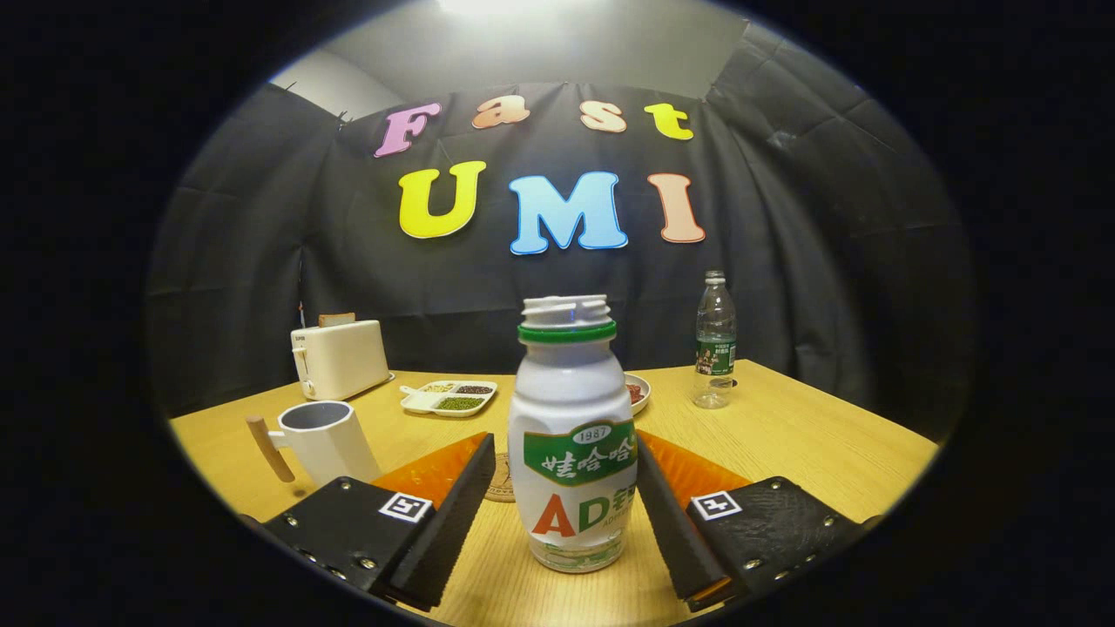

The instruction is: Take the bottle from table, then pour the juice into the cup, finally place the bottle on the coaster

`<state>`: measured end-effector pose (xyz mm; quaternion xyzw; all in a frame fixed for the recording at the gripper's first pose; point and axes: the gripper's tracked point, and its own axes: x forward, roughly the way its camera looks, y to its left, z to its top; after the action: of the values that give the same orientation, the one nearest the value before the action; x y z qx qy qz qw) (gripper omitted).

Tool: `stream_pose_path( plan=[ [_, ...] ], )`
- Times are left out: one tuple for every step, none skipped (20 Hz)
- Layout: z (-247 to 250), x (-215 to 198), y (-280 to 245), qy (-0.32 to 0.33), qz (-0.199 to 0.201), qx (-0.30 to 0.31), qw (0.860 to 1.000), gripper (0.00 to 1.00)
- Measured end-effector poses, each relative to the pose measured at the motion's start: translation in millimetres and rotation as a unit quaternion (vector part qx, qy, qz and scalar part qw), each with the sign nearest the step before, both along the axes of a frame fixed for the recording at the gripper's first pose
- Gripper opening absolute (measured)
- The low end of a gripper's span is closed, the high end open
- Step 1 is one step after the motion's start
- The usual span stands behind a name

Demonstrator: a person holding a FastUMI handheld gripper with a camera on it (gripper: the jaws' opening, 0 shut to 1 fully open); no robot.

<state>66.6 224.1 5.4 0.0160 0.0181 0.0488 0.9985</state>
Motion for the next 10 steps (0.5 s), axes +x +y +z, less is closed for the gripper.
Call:
stream_pose_path(
  plan=[
    [2,1,0,-0.002,0.005,-0.006,1.000,0.88],
    [0,2,5,-0.002,0.015,-0.010,1.000,0.73],
    [0,0,7,0.000,0.023,-0.015,1.000,0.73],
    [1,0,7,0.001,0.026,-0.022,0.999,0.72],
    [4,-1,7,-0.001,0.028,-0.030,0.999,0.72],
    [5,0,7,-0.004,0.027,-0.039,0.999,0.69],
    [8,-1,7,-0.008,0.025,-0.050,0.998,0.69],
    [11,-2,8,-0.012,0.024,-0.059,0.998,0.69],
    [14,-1,8,-0.014,0.023,-0.068,0.997,0.69],
    [15,-1,8,-0.014,0.023,-0.077,0.997,0.69]
  ],
)
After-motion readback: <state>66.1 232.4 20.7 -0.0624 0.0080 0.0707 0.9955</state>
